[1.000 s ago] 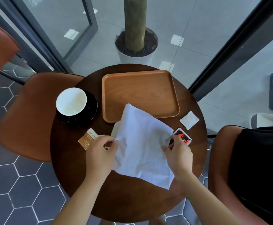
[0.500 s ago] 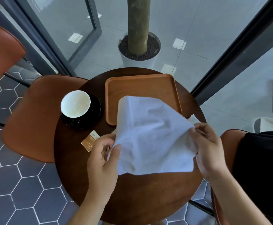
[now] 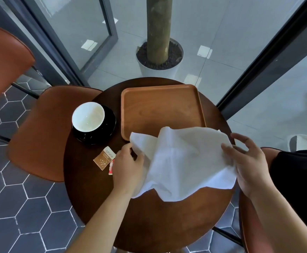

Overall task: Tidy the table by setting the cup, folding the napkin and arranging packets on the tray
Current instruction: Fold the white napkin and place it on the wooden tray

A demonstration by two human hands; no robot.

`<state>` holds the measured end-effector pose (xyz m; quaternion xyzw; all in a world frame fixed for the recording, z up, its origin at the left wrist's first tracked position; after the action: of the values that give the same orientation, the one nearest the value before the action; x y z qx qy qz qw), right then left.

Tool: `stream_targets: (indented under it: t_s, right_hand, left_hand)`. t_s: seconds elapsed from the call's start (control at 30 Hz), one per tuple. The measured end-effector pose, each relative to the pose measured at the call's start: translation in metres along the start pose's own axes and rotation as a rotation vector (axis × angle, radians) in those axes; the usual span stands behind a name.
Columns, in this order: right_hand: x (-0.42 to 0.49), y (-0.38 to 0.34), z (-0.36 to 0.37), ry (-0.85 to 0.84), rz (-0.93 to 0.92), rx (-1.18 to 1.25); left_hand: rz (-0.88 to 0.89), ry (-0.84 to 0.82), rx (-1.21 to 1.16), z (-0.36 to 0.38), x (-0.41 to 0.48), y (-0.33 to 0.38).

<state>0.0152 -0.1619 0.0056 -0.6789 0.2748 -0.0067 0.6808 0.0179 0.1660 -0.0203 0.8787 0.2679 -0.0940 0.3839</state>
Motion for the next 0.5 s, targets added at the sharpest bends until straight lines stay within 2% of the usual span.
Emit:
stream_targets:
  t_s: [0.07,0.13,0.27,0.4,0.5]
  right_hand:
    - [-0.002,-0.008,0.0,0.019,-0.042,-0.017]
    - [-0.004,-0.02,0.003,-0.003,-0.098,-0.059]
    - [-0.006,-0.04,0.005,-0.065,-0.179,-0.056]
    - [0.0,-0.063,-0.001,-0.068,-0.231,0.085]
    - [0.01,-0.062,0.005,-0.069,-0.237,-0.034]
  left_hand:
    - [0.017,-0.006,0.081,0.007,0.008,0.007]
    - [-0.054,-0.008,0.081,0.012,0.015,0.009]
    - [-0.176,0.034,-0.168,0.011,0.026,-0.002]
    - [-0.125,0.104,-0.231,-0.001,0.025,-0.003]
    - [-0.279,-0.023,-0.225,0.012,0.026,-0.01]
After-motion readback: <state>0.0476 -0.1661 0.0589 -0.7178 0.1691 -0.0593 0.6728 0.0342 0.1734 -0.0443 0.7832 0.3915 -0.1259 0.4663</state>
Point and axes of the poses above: each hand's wrist, its own x-axis towards the middle knuckle, its own z-axis out of the palm, y = z × x, the point moved 6 cm from there along x, towards the middle knuckle, and after that the axes turned 5 degrees about -z, right-handed, at the moved point
